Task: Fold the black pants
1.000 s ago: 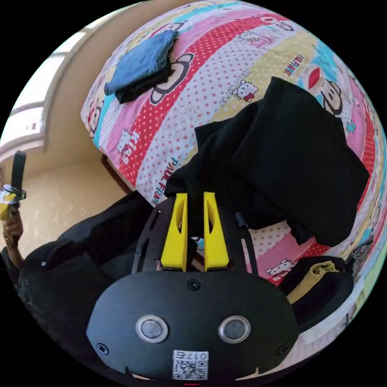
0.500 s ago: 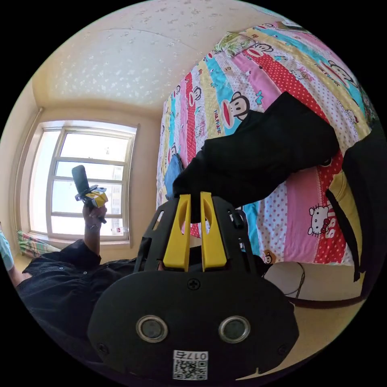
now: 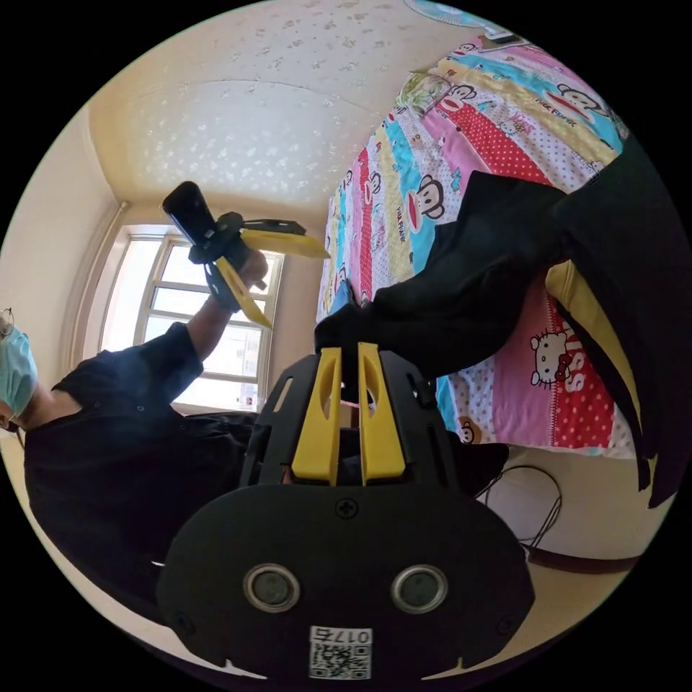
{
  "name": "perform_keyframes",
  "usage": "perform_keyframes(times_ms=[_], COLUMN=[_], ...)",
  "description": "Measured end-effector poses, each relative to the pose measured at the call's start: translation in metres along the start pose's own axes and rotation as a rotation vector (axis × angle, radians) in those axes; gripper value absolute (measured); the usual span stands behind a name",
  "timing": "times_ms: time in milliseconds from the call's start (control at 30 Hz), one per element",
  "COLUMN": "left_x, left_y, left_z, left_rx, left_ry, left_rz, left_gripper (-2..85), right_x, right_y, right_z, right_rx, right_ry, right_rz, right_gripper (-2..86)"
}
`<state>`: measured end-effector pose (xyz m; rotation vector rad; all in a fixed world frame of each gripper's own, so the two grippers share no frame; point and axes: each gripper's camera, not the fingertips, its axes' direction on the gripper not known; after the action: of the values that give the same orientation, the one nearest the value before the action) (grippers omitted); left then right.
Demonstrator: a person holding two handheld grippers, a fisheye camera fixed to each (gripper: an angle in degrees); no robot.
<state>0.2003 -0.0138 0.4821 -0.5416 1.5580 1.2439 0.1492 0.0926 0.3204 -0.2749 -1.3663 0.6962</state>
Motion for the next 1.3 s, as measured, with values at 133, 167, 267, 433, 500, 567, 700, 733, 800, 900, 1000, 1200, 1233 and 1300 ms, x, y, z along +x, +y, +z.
perform_keyframes(times_ms=[133,167,267,433,500,567,700,733,800,900,1000,1200,1233,1300], left_x=[-0.017,-0.018,-0.023,-0.043,-0.047,-0.046,-0.022,-0.017,-0.010,0.009,0.043,0.094,0.096,0.095], left_y=[-0.059,-0.064,-0.073,-0.068,-0.063,-0.056,-0.038,-0.033,-0.029,-0.020,-0.016,-0.031,-0.039,-0.051], left_z=[0.126,0.138,0.175,0.127,0.082,0.033,-0.061,-0.081,-0.109,-0.153,-0.197,-0.268,-0.273,-0.274], left_rx=[-0.309,-0.341,-0.396,-0.212,-0.062,0.086,0.315,0.369,0.445,0.601,0.713,0.780,0.777,0.770], left_ry=[0.020,-0.016,-0.137,-0.190,-0.169,-0.168,-0.285,-0.281,-0.249,-0.222,-0.303,-0.275,-0.279,-0.266], left_rz=[-0.049,-0.073,-0.141,-0.266,-0.298,-0.331,-0.359,-0.356,-0.334,-0.301,-0.247,-0.063,-0.067,-0.071], left_gripper=[10.2,8.3,4.5,3.6,2.8,1.3,-0.8,-0.9,-0.9,-1.0,-1.0,-1.0,-1.0,-1.0], right_x=[0.022,0.030,0.053,0.055,0.051,0.045,0.033,0.028,0.020,-0.001,-0.035,-0.125,-0.142,-0.162], right_y=[0.015,0.020,0.043,0.081,0.097,0.120,0.149,0.155,0.161,0.168,0.175,0.185,0.186,0.186], right_z=[-0.032,-0.046,-0.099,-0.137,-0.138,-0.135,-0.117,-0.106,-0.088,-0.059,-0.035,0.010,0.022,0.043], right_rx=[0.089,0.162,0.463,0.495,0.465,0.449,0.466,0.462,0.448,0.449,0.472,0.542,0.560,0.558], right_ry=[-0.130,-0.249,-0.399,-0.188,-0.125,-0.041,0.017,0.033,0.045,0.026,0.037,0.247,0.344,0.501], right_rz=[-0.027,-0.051,-0.055,0.030,0.050,0.081,0.103,0.107,0.114,0.085,0.037,-0.077,-0.110,-0.137], right_gripper=[1.8,1.5,0.7,0.7,0.9,1.5,4.1,5.2,6.2,7.5,9.0,15.7,18.7,28.8])
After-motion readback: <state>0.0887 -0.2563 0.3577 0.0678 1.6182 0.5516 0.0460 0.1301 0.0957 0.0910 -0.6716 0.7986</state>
